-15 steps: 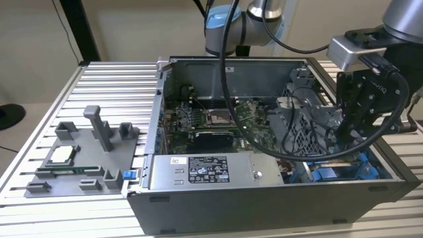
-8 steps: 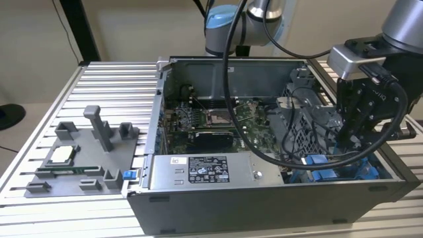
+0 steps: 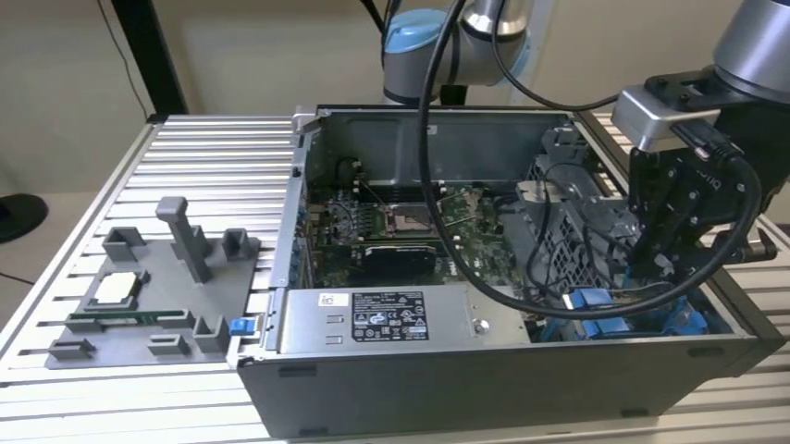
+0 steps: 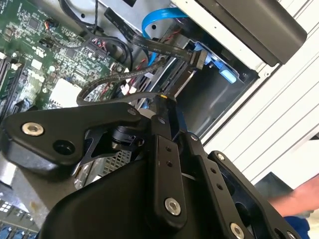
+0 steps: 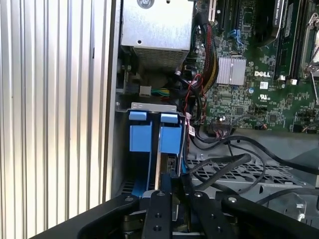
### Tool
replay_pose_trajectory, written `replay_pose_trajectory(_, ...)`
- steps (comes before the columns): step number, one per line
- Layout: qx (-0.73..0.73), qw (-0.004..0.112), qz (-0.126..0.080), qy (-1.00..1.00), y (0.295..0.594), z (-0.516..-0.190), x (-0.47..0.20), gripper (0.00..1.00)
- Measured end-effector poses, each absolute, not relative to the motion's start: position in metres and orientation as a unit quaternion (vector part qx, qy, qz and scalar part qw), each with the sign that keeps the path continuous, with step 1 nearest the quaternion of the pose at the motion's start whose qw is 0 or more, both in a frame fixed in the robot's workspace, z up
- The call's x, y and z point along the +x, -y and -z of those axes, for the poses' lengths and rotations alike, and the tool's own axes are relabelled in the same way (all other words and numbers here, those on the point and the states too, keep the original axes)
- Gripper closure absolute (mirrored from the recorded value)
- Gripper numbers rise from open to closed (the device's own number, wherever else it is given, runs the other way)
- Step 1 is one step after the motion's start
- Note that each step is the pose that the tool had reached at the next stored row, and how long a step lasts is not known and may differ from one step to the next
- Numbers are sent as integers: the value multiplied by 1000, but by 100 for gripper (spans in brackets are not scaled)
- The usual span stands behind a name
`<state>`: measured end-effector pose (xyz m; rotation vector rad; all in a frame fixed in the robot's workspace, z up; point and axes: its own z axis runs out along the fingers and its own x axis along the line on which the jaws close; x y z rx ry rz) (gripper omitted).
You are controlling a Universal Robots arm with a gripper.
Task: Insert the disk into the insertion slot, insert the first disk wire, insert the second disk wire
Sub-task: 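Insert the first disk wire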
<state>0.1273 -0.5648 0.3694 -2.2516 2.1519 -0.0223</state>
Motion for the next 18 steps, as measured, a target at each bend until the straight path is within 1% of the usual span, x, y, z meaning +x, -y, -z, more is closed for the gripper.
replay_pose_trajectory(10, -723, 14, 7, -691, 565, -367, 129, 100)
replay_pose_trajectory(18, -723, 17, 4, -691, 567, -361, 141, 100)
